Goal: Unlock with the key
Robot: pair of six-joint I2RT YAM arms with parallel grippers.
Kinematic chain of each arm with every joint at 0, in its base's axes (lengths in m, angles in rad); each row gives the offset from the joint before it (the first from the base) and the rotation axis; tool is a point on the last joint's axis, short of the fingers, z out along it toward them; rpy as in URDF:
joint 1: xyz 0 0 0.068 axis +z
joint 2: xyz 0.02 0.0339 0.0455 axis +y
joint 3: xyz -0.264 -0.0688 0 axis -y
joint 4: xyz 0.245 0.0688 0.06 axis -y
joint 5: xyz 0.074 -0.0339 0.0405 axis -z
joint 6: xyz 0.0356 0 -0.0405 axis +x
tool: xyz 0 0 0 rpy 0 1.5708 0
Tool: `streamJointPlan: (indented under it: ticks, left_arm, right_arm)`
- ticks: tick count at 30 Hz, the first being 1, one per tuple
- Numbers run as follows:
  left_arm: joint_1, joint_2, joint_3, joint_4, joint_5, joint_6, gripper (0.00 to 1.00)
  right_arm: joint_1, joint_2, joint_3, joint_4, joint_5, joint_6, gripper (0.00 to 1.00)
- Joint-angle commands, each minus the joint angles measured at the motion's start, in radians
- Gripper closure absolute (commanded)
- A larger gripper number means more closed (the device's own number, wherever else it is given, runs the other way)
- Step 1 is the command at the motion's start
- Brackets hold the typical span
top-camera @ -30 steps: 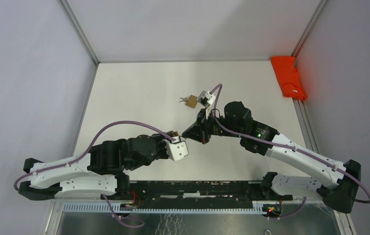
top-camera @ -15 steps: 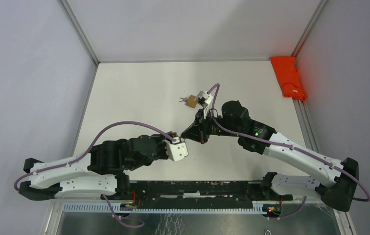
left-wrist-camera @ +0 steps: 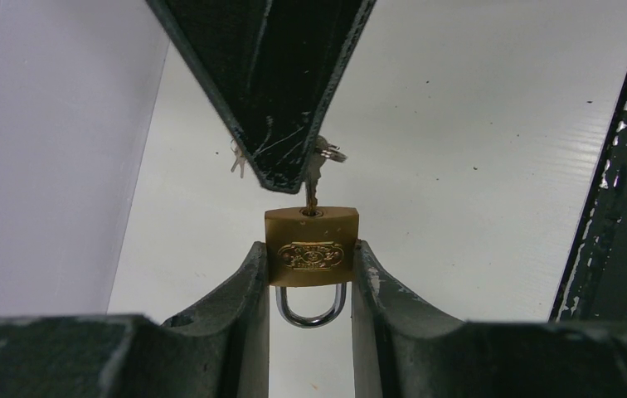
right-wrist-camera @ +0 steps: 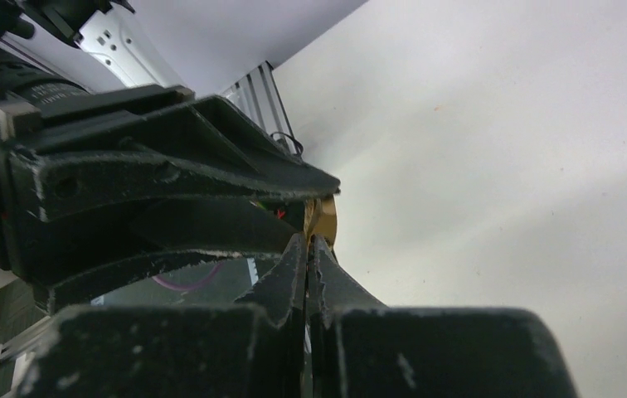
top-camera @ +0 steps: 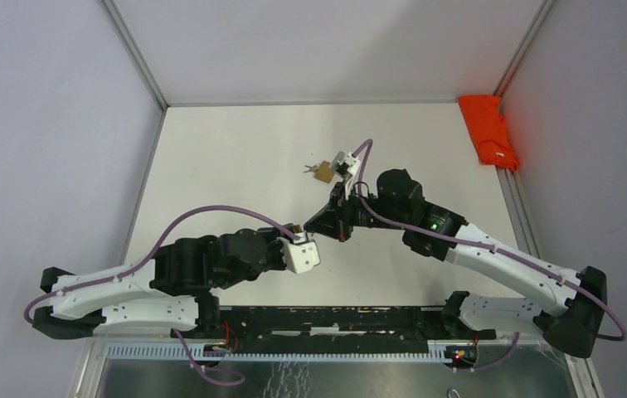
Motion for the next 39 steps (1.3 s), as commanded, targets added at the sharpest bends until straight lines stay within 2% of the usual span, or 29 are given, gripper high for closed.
streamJointPlan:
  ticks: [1, 17, 25, 31, 34, 38, 39]
  left_arm:
    - [-0.007, 0.007, 0.045, 0.154, 0.057, -0.027, 0.98]
    - [-0.007, -0.042, 0.029, 0.204, -0.025, -0.051, 0.98]
    - [-0.006, -0.103, -0.031, 0.311, -0.071, -0.077, 0.98]
    - [-0.007, -0.125, -0.092, 0.379, -0.088, -0.08, 0.98]
    - [-0.007, -0.126, -0.115, 0.398, -0.108, -0.082, 0.98]
    - [-0.007, -0.128, -0.12, 0.419, -0.188, -0.097, 0.98]
    - [-0.007, -0.136, -0.129, 0.439, -0.225, -0.105, 0.98]
  right_arm:
    - [0.014, 0.012, 0.004, 0.128, -0.065, 0.028, 1.0]
    - [0.013, -0.082, -0.117, 0.187, 0.039, 0.048, 1.0]
    - [0.013, -0.142, -0.277, 0.399, 0.082, 0.129, 1.0]
    - [0.013, -0.142, -0.29, 0.479, 0.126, 0.135, 1.0]
    - [0.013, -0.148, -0.266, 0.375, 0.22, 0.075, 1.0]
    - [0.011, -0.118, -0.227, 0.145, 0.336, -0.024, 1.0]
    - [0.011, -0.101, -0.227, 0.097, 0.359, -0.043, 0.94]
